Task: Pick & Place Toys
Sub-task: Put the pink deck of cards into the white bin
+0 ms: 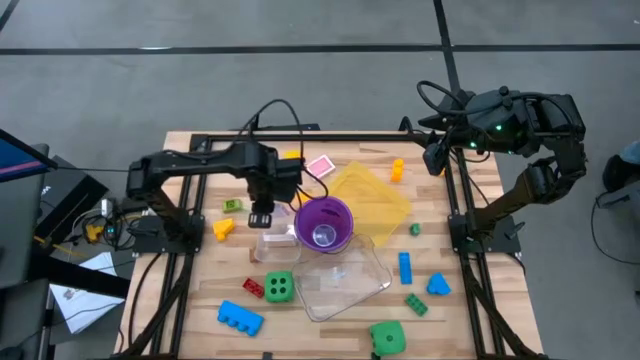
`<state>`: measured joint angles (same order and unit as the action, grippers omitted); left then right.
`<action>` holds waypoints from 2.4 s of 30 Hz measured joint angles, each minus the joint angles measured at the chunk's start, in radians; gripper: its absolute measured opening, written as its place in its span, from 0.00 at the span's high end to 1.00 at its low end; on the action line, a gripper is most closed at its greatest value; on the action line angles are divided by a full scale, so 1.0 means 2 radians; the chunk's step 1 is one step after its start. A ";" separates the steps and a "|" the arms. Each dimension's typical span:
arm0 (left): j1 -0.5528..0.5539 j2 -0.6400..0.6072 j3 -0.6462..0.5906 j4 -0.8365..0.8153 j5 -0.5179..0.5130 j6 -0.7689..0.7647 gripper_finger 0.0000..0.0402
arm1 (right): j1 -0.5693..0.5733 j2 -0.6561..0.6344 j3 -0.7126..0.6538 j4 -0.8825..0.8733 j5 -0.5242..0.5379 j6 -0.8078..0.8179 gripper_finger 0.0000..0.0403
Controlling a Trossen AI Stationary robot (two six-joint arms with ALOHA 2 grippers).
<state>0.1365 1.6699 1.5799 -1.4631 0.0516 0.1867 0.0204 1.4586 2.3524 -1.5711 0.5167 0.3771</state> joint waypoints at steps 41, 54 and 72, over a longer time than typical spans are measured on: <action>-0.004 0.073 -0.046 0.094 -0.005 -0.018 0.86 | 0.000 0.000 0.000 0.000 0.000 -0.015 0.53; -0.012 0.077 -0.079 0.110 -0.020 -0.017 0.86 | 0.000 0.000 0.000 0.000 0.000 -0.014 0.53; -0.017 0.077 -0.112 0.146 -0.022 -0.015 0.85 | -0.001 0.000 0.000 0.000 0.000 -0.014 0.53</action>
<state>0.1020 1.8244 1.3552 -1.1716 0.0068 0.1566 0.0185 1.4582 2.3524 -1.5711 0.5167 0.3485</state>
